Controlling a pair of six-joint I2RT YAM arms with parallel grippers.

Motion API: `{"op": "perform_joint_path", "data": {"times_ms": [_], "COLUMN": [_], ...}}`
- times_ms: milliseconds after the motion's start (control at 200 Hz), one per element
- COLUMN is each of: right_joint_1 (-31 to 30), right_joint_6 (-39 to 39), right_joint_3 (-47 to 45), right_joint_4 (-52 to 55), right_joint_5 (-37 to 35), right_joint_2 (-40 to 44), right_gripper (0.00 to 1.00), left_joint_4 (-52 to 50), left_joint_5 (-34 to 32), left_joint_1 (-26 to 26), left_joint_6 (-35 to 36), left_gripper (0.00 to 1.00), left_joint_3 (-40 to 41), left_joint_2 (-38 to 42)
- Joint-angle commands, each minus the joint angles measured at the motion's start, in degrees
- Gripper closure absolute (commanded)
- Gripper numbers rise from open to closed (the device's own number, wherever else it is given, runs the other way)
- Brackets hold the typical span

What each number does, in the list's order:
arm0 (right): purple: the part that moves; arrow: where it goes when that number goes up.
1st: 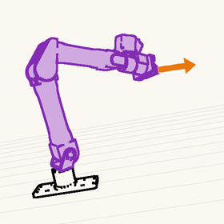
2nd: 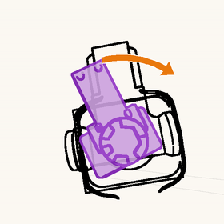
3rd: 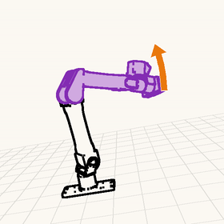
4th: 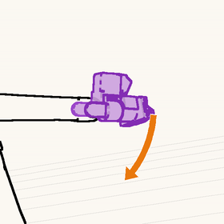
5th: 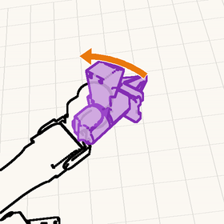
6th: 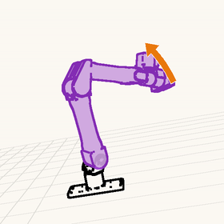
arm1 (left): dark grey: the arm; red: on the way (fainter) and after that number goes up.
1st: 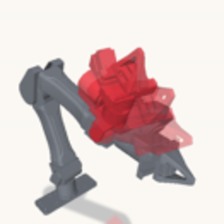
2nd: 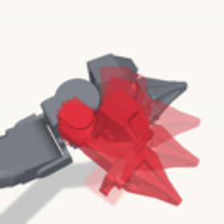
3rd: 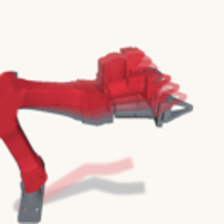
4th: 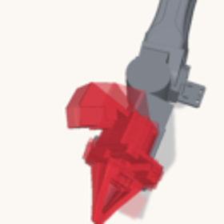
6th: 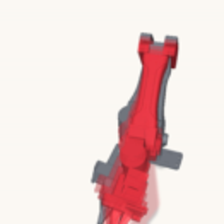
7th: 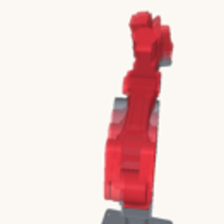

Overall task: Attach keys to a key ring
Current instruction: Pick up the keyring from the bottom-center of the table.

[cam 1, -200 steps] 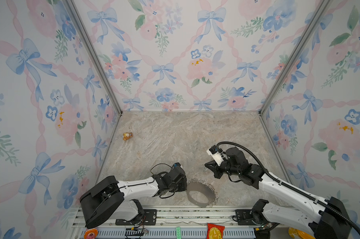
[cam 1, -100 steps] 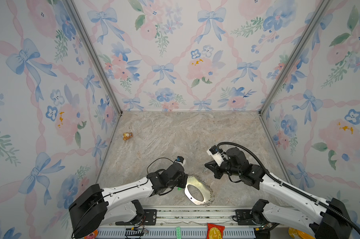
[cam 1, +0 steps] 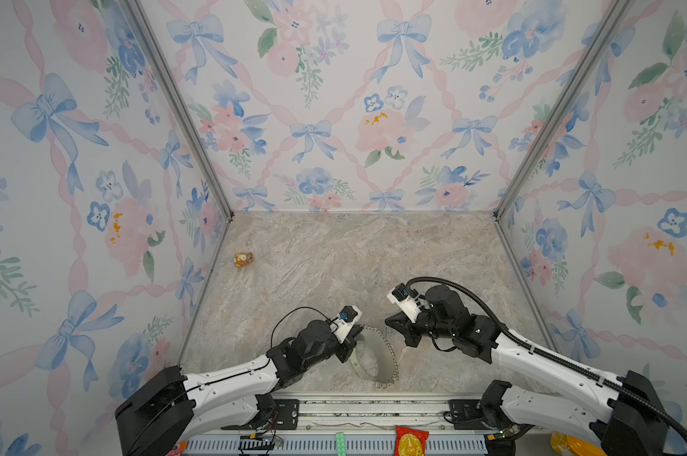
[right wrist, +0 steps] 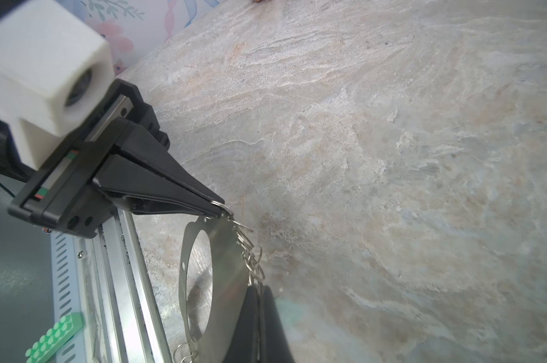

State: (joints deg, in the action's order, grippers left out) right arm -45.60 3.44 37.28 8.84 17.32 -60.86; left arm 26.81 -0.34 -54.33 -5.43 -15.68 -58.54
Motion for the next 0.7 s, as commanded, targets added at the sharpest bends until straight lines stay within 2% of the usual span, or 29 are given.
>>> {"op": "perform_joint_path", "data": {"times_ms": [0, 405, 520, 695], "right_joint_1": [-0.8, -1.0, -2.4, -3.5], "right_joint_6": [-0.6, -2.3, -2.7, -3.0], "right_joint_3": [-0.6, 1.3, 1.4, 1.9], "right_joint_4": [-0.9, 0.8, 0.5, 1.9], "right_joint_5": [0.3, 0.6, 1.1, -3.3], "right_joint_2": [-0.4, 4.4, 5.2, 4.5], "right_gripper": [1.00, 1.00, 1.00, 1.00], "left_joint_4": [7.3, 10.1, 10.0, 8.9], "left_joint_5": [4.8, 11.2, 10.3, 7.4], "left_joint_1": [0.5, 1.1, 1.3, 1.6], "left_joint_6": [7.1, 13.6, 15.2, 17.5], "left_gripper": [1.00, 1.00, 1.00, 1.00], "left_joint_3": [-0.8, -3.6, -4.7, -6.5], "left_joint_2": [0.0, 4.9, 4.4, 2.6]}}
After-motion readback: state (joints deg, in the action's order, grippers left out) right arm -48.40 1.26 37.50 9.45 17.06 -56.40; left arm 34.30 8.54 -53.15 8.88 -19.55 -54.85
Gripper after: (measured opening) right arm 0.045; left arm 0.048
